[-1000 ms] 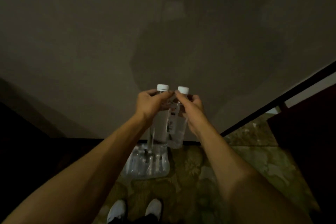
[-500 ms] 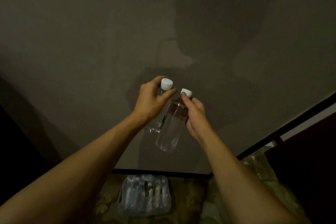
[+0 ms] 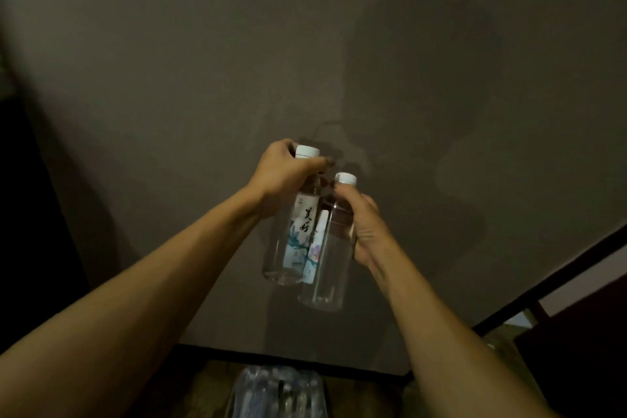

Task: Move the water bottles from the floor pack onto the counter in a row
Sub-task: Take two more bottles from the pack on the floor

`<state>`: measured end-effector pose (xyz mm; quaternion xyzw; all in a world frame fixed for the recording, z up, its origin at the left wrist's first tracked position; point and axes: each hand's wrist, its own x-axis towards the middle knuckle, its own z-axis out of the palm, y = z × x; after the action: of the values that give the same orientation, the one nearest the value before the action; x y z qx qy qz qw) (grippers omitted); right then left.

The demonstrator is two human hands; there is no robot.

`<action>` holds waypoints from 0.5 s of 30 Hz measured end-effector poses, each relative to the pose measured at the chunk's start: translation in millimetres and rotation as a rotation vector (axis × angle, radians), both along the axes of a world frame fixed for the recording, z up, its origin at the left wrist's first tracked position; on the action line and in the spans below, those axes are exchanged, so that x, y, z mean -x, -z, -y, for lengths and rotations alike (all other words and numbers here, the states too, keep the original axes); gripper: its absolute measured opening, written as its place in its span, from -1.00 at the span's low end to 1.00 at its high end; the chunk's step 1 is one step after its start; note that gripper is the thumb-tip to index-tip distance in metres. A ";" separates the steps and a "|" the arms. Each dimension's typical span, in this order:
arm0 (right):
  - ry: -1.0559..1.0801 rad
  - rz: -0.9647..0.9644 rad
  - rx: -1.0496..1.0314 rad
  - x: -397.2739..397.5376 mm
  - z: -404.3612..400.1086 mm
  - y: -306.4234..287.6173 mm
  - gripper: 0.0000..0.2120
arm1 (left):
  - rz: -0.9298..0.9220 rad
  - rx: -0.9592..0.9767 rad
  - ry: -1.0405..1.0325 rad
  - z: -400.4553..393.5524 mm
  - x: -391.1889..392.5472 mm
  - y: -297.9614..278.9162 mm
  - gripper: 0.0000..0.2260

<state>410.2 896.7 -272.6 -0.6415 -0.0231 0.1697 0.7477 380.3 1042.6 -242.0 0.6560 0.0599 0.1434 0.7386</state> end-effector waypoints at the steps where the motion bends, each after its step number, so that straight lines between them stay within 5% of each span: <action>1: -0.017 0.011 -0.015 5.6 -0.3 -4.9 -0.52 | 0.003 0.032 0.011 -1.6 8.6 -5.5 -0.69; 4: -0.083 0.085 -0.031 23.1 -2.5 -20.8 -0.62 | 0.032 0.005 0.021 -5.6 33.3 -18.7 -0.88; 9: -0.200 0.281 -0.091 61.6 -1.0 -46.7 -0.88 | 0.109 -0.022 -0.003 -9.7 74.1 -36.9 -0.90; 15: -0.119 0.476 0.053 114.4 1.9 -49.6 -0.83 | 0.178 -0.056 -0.027 5.1 127.0 -51.4 -0.93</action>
<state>295.8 894.9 -223.0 -0.6805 -0.2319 0.0584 0.6926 253.3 1037.4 -190.6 0.6602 -0.0012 0.2128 0.7203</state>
